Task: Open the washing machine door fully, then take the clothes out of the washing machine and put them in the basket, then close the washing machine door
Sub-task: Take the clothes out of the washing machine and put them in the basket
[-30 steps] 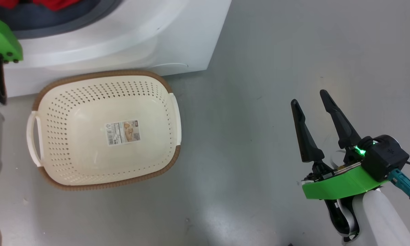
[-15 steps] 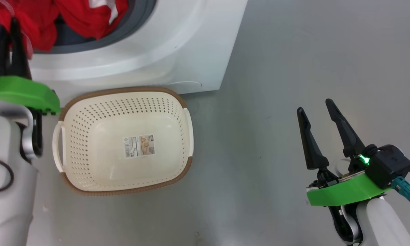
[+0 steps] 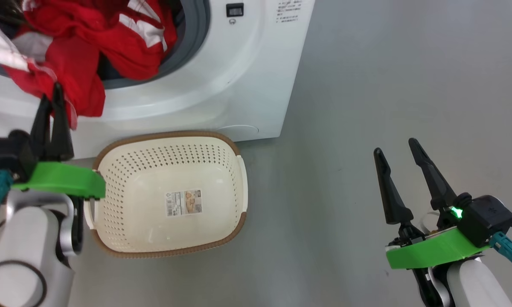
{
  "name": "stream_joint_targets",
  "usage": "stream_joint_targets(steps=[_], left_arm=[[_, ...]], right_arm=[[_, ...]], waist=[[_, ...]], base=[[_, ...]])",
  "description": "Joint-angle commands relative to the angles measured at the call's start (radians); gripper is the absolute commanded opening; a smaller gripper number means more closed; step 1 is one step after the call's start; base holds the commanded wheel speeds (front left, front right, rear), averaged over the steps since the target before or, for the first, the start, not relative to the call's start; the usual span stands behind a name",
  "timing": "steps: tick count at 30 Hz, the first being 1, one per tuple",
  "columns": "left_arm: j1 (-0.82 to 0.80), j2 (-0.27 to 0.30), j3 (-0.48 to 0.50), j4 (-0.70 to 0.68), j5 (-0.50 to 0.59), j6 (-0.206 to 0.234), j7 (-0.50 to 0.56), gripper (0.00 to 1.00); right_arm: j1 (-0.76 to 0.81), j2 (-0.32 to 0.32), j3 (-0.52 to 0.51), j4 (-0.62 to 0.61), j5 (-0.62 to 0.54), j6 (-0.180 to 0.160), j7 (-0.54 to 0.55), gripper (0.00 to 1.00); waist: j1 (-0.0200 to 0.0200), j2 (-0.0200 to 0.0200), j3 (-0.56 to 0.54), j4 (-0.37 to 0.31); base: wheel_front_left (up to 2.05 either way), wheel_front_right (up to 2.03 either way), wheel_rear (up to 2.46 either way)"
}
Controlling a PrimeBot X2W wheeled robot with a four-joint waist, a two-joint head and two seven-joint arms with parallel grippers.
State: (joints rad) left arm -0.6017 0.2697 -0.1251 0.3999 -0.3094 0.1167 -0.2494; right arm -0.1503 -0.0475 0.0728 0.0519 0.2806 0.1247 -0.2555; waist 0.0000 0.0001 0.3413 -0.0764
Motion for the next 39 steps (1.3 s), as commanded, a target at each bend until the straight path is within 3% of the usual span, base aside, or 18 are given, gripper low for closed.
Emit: stream_joint_targets(steps=[1,24,31,39], left_arm=[[0.022,0.035,0.033,-0.052,0.005,0.012,-0.006,0.00],[0.278,0.020,-0.007,-0.440,0.000,0.090,0.117,0.00],[0.273,-0.009,-0.035,-0.340,-0.029,0.068,0.115,0.00],[0.179,-0.060,-0.064,-0.054,-0.071,0.008,0.065,0.00]], right_arm=[[0.010,-0.003,0.014,-0.026,0.002,0.006,-0.006,1.00],[0.041,-0.003,0.007,-0.029,0.018,0.006,-0.006,1.00],[0.034,-0.003,0.015,-0.032,0.023,0.006,-0.006,1.00],[0.015,-0.003,0.032,-0.027,0.027,0.006,-0.006,1.00]], waist=[[0.0000,-0.0001,-0.019,0.000],[0.0000,-0.0001,-0.076,0.003],[0.0000,-0.0001,-0.048,0.001],[0.0000,-0.0001,0.003,-0.007]], base=[[0.00,0.00,0.00],[0.00,0.00,0.00],[0.00,0.00,0.00],[0.00,0.00,0.00]])
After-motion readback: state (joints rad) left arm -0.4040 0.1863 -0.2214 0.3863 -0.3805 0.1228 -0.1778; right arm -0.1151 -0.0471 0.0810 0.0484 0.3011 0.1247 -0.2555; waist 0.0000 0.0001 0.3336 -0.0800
